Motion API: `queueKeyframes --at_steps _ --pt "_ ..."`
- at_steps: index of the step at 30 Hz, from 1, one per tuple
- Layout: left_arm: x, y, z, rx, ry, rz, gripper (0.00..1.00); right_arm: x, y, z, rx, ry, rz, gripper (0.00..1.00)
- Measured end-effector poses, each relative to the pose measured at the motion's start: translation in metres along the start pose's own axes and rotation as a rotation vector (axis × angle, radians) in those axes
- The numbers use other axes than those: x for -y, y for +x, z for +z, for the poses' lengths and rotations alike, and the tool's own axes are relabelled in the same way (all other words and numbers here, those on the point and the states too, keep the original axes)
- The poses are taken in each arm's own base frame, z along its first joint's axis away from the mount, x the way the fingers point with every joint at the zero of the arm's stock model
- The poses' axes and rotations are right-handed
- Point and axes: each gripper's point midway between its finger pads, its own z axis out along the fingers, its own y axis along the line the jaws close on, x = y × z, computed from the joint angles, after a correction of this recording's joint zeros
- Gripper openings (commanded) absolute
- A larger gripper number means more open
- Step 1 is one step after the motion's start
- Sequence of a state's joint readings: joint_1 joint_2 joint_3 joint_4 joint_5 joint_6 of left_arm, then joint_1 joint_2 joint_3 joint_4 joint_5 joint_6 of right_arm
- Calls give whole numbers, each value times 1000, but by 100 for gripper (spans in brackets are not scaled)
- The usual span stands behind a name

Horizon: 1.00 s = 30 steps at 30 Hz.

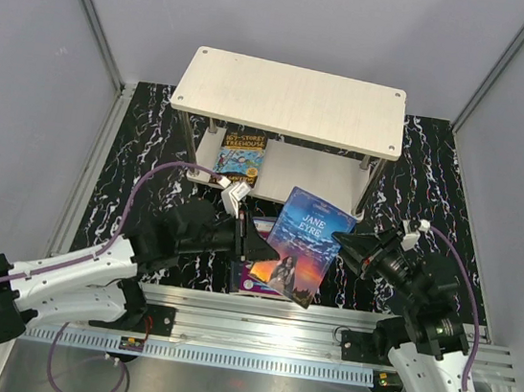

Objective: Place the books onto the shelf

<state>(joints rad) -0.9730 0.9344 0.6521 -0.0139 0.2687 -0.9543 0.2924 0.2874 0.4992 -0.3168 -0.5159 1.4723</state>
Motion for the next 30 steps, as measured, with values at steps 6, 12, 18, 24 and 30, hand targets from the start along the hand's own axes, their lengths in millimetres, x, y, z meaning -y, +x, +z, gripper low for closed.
queueKeyframes --at_steps 6,12,18,24,30 --pt "-3 0 -12 3 -52 17 0 5 1 1 -9 18 32 99" --pt "-76 -16 -35 45 -328 15 0 -11 4 -3 -15 18 26 100" --pt "-128 -49 -54 92 -498 -2 0 -24 12 -11 -48 6 -7 100" --pt "-128 -78 -50 67 -425 -27 0 -12 17 -18 -55 47 7 100" --pt "-134 -105 -40 85 -371 -35 0 -6 24 -30 -55 52 7 100"
